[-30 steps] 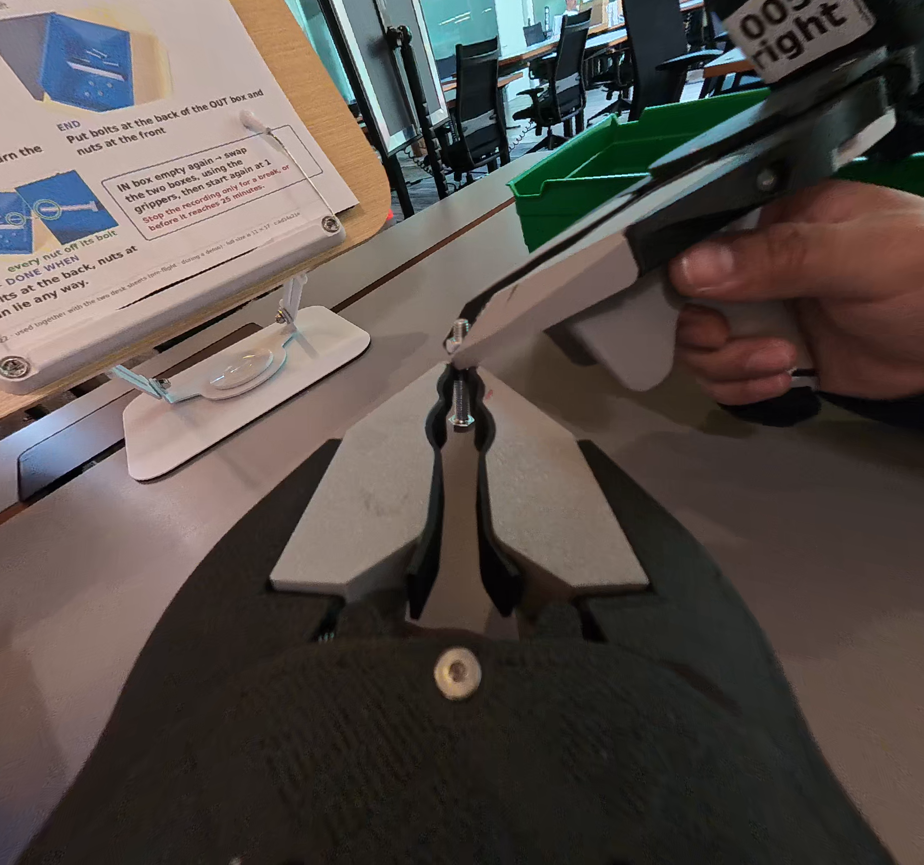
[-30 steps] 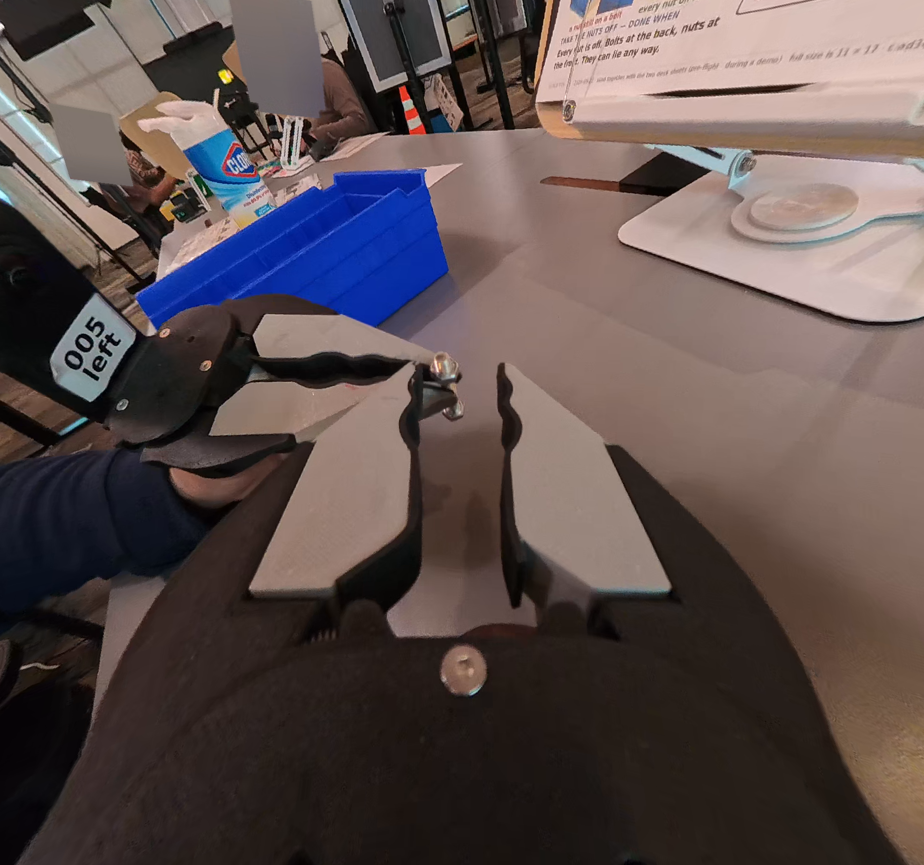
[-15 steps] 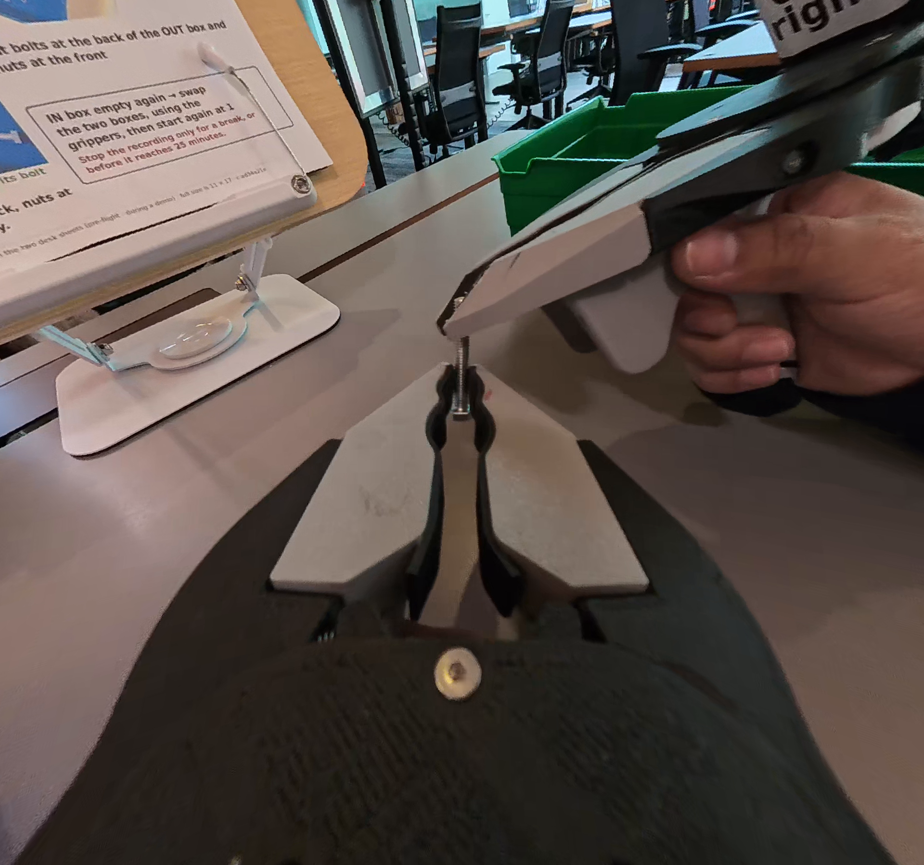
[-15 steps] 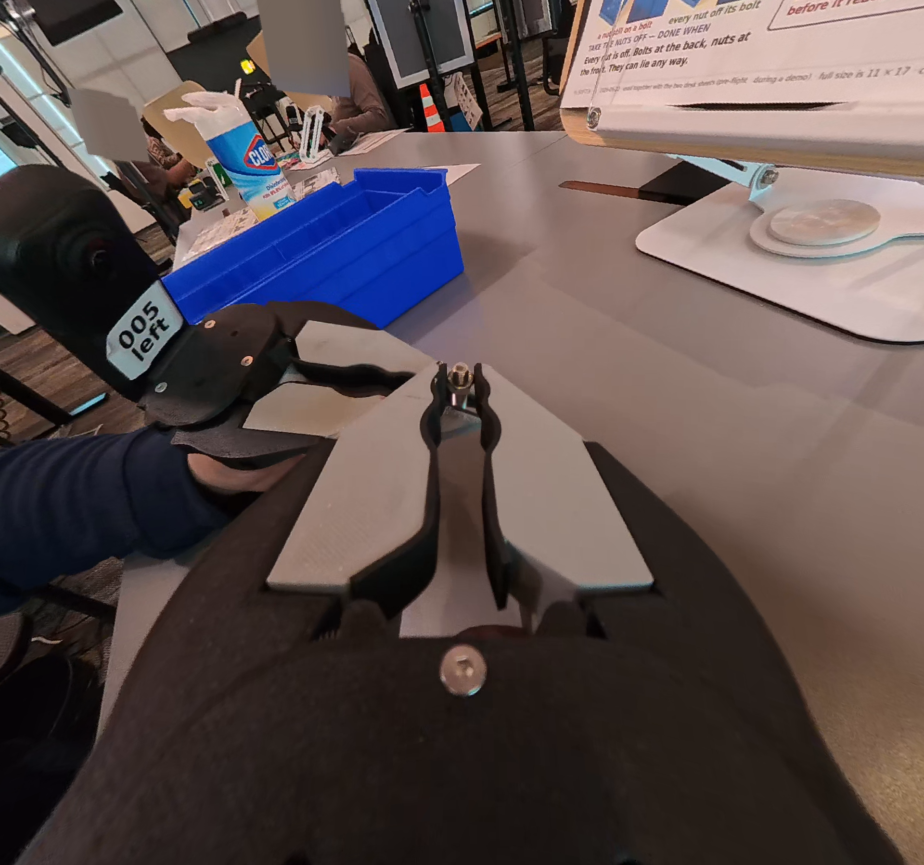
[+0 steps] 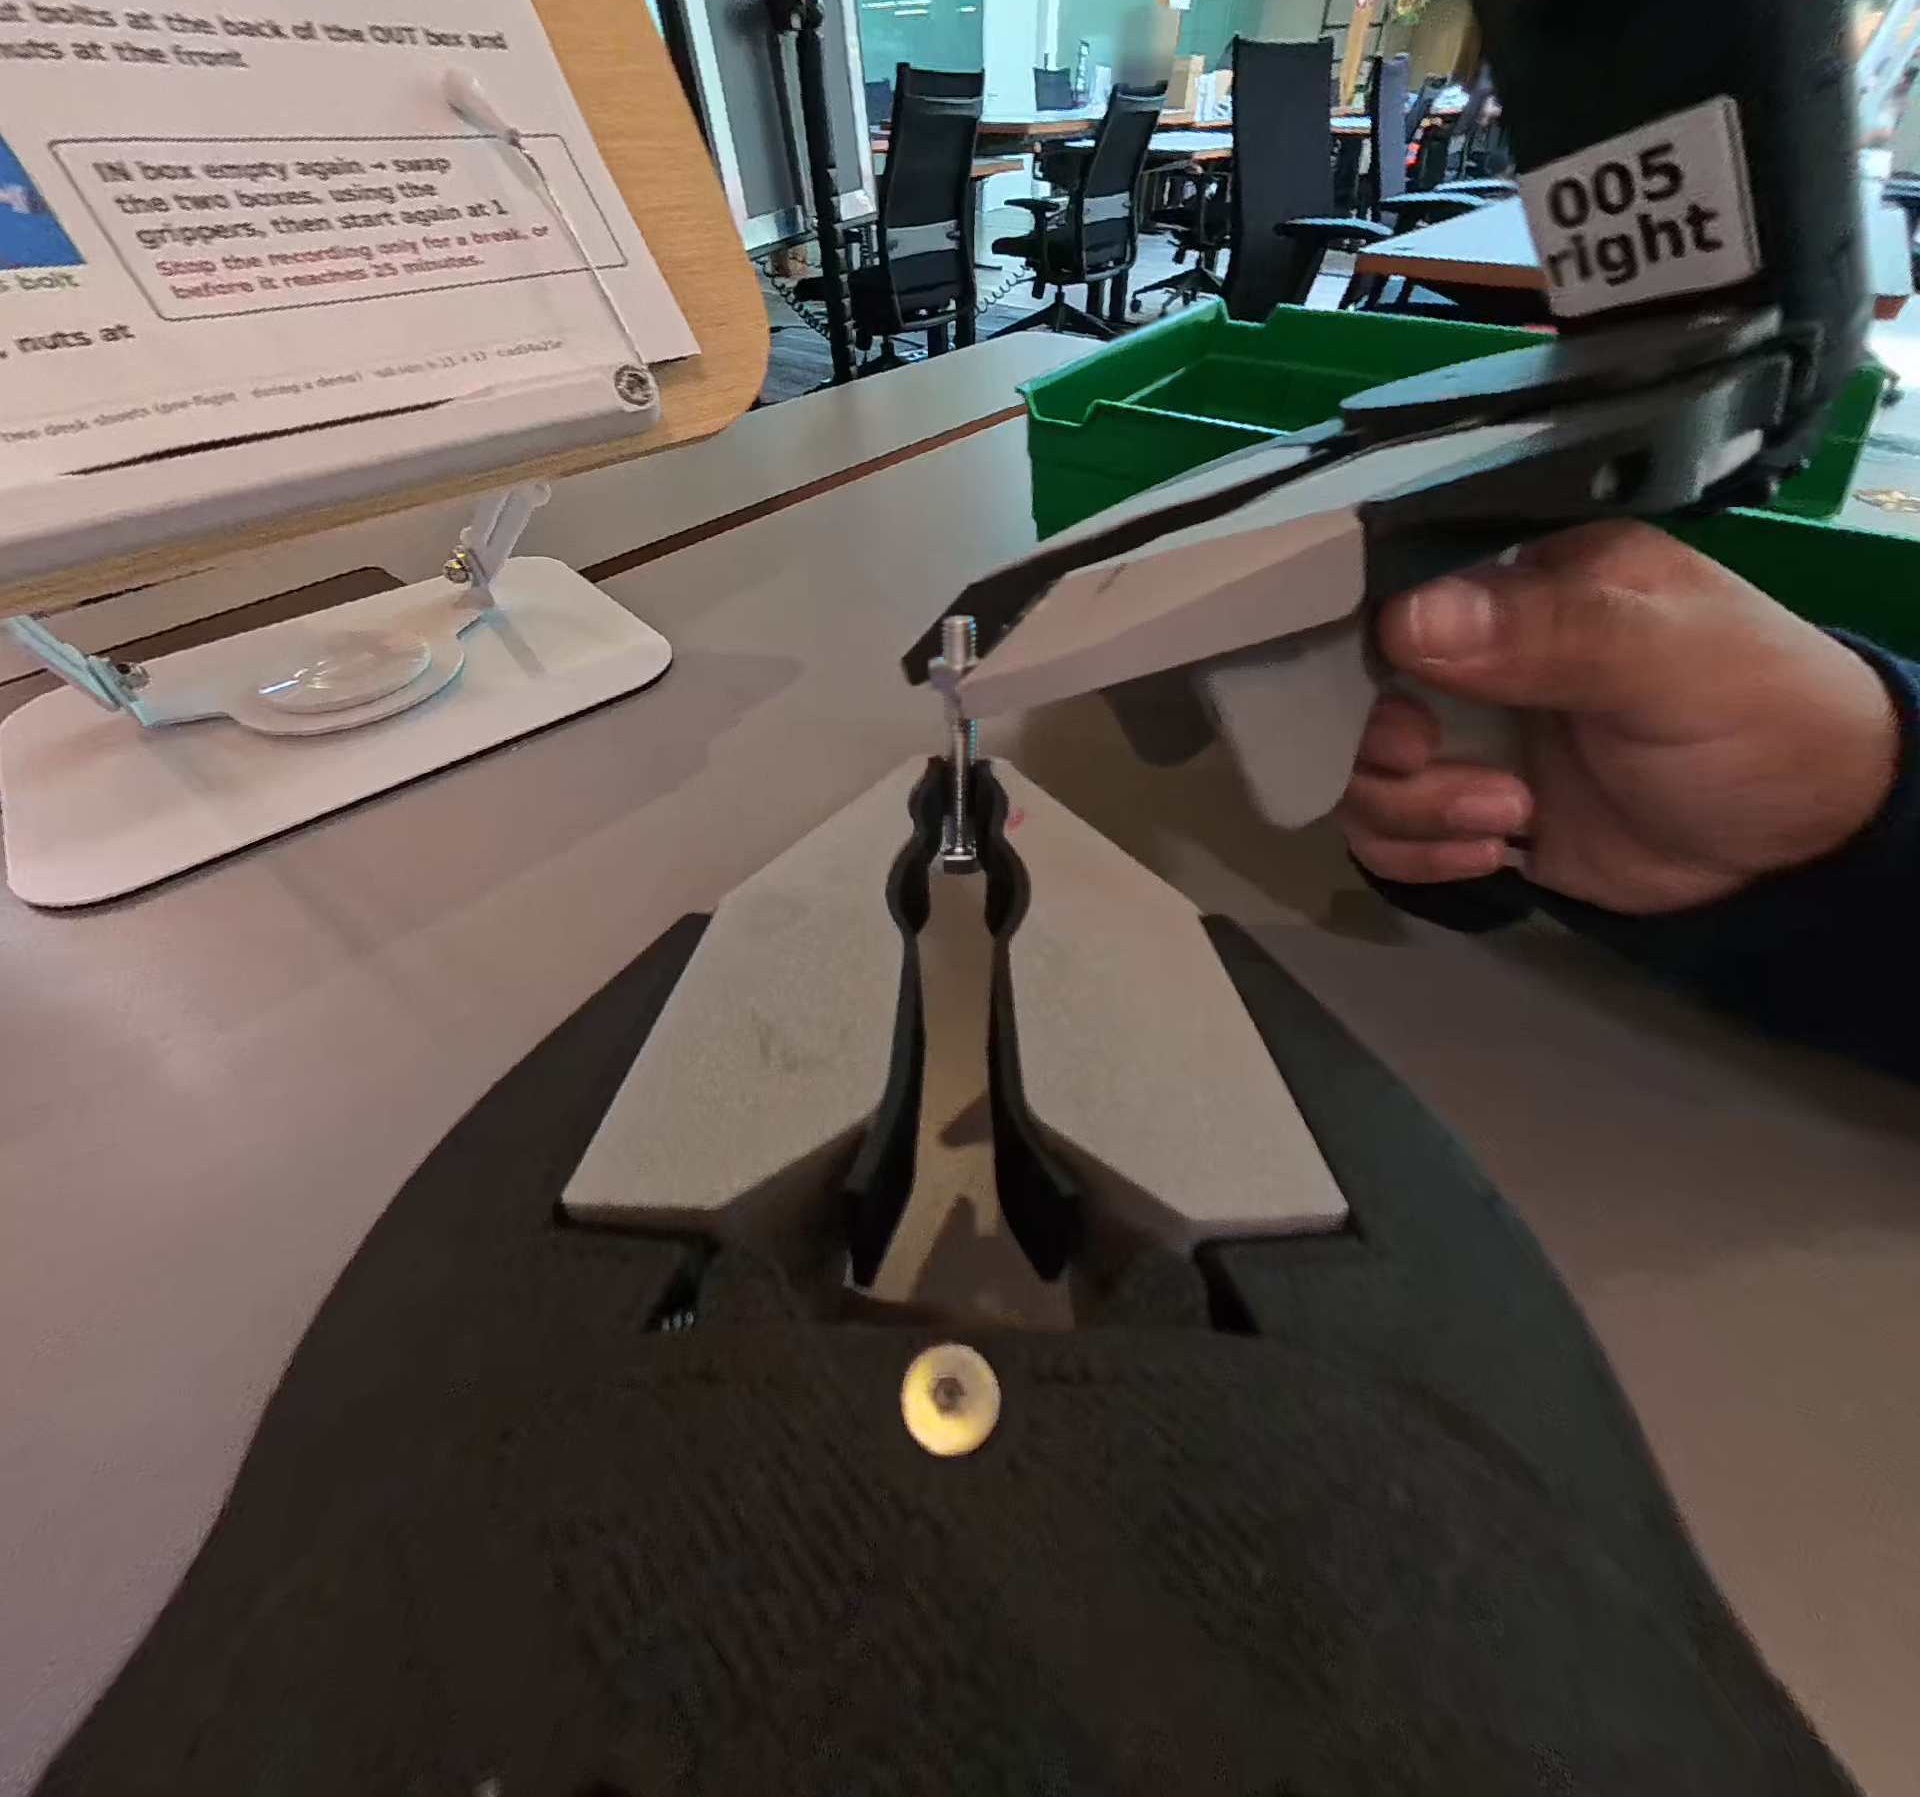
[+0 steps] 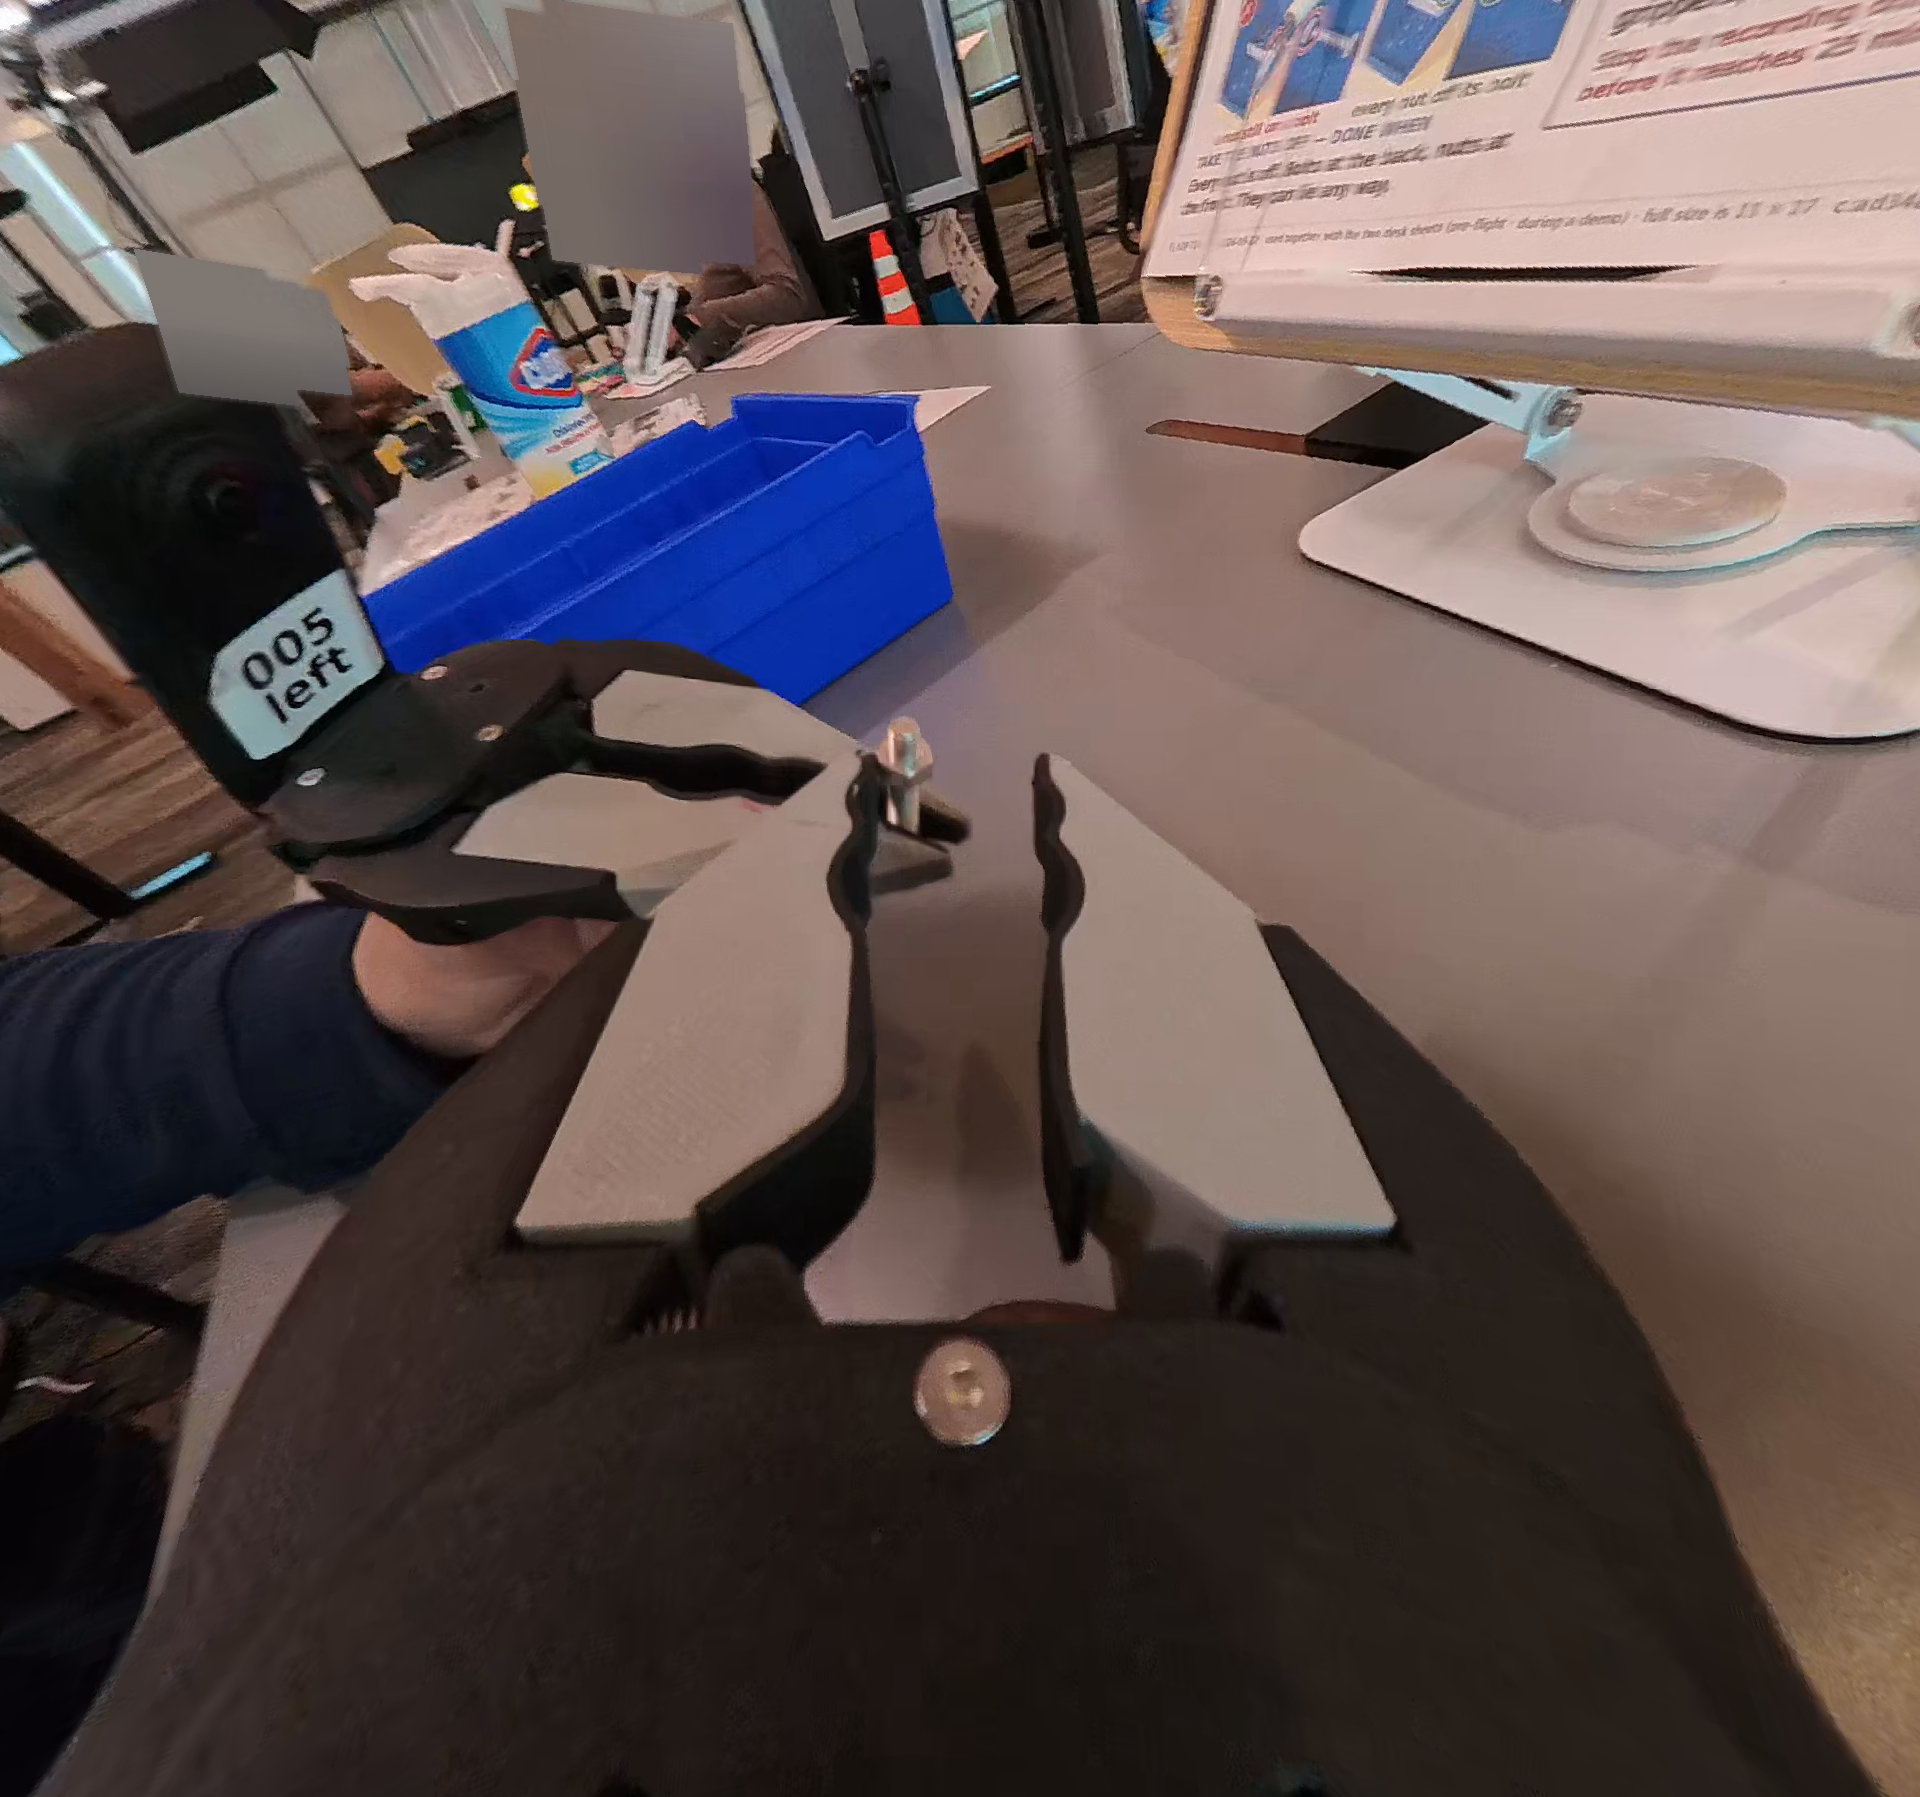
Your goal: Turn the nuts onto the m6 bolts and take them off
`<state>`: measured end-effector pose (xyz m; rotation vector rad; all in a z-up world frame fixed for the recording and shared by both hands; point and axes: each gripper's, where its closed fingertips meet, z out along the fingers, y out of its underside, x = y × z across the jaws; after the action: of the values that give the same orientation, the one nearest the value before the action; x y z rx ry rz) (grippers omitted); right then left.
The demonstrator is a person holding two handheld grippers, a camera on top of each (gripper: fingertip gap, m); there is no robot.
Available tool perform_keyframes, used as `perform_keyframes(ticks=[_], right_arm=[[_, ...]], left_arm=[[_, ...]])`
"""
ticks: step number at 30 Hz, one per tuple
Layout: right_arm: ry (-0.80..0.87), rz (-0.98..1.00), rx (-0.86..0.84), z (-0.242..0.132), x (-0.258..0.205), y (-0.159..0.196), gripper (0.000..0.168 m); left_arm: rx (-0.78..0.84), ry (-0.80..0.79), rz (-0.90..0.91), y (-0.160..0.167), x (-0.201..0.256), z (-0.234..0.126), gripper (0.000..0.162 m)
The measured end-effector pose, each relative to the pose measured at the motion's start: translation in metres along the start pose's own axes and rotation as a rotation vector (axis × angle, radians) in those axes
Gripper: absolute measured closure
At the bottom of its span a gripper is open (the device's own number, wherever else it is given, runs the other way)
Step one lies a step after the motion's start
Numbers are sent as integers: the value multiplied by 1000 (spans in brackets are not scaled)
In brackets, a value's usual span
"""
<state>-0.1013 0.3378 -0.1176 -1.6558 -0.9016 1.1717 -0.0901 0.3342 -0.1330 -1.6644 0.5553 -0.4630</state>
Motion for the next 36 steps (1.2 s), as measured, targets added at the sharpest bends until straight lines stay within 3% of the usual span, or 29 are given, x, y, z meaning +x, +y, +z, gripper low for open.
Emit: perform_keyframes(ticks=[1, 3, 9, 12, 15, 17, 20, 24, 27, 29, 31, 36], right_arm=[[29, 2, 3, -2, 5, -1, 138], [106, 9, 6, -7, 19, -1, 159], [-59, 19, 57, -3, -10, -9, 139], [-45, -38, 36, 1, -14, -5, 140], [13, -30, 30, -2, -2, -5, 140], [71, 10, 58, -9, 12, -9, 152], [18, -10, 102, -14, 4, -19, 145], [-62, -53, 71, -3, -20, -12, 136], [8, -69, 51, -1, -11, -8, 144], [23, -27, 55, -5, -2, -9, 138], [65, 8, 69, -10, 10, -11, 148], [-43, -16, 106, -9, -11, -19, 138]], left_arm=[[9, -6, -23, -1, -4, -1, 160], [38, -7, -77, -6, -11, -5, 160], [19, 4, -73, -3, -9, -3, 160], [29, 61, -37, -4, 9, -1, 160], [54, 4, -43, -10, 0, -4, 160], [79, -3, -93, -14, -10, -9, 160], [55, -26, -114, -9, -19, -9, 160], [53, 50, -58, -9, 6, -3, 160], [61, 60, -30, -11, 16, -3, 160], [71, 9, -52, -14, 3, -5, 160], [92, 0, -96, -16, -8, -10, 160], [99, -6, -97, -18, -9, -10, 160]])
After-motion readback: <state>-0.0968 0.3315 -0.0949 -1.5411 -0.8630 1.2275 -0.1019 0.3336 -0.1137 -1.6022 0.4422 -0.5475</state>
